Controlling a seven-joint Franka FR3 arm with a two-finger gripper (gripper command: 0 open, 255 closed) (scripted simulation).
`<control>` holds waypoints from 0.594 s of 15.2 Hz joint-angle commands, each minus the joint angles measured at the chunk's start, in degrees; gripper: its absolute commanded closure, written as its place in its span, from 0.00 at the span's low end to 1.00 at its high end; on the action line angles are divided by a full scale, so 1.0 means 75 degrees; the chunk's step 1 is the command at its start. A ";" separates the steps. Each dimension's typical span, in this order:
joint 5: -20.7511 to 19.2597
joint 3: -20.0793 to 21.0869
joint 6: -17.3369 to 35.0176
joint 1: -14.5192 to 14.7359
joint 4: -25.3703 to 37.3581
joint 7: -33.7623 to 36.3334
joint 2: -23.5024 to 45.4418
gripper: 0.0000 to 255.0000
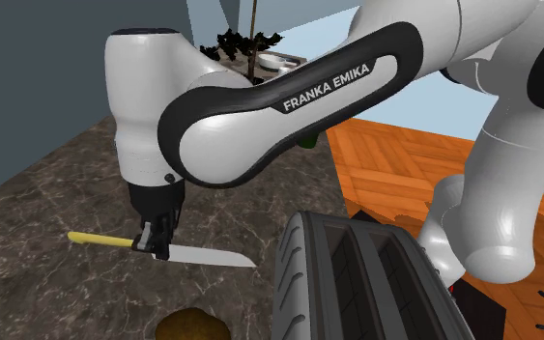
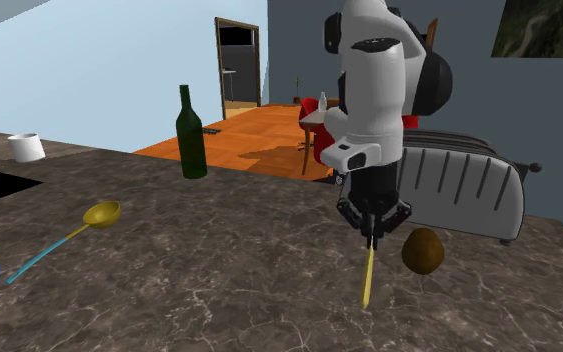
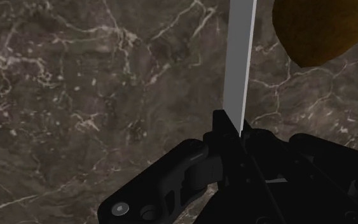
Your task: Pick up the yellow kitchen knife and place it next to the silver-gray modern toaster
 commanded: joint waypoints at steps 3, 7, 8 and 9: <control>-0.0067 -0.0018 0.0376 0.0023 -0.0214 0.0017 0.0170 1.00; -0.0149 -0.0044 0.0741 0.0052 -0.0390 0.0043 0.0373 1.00; -0.0172 -0.0052 0.0831 0.0060 -0.0429 0.0051 0.0427 1.00; -0.0195 -0.0060 0.0921 0.0068 -0.0467 0.0059 0.0482 1.00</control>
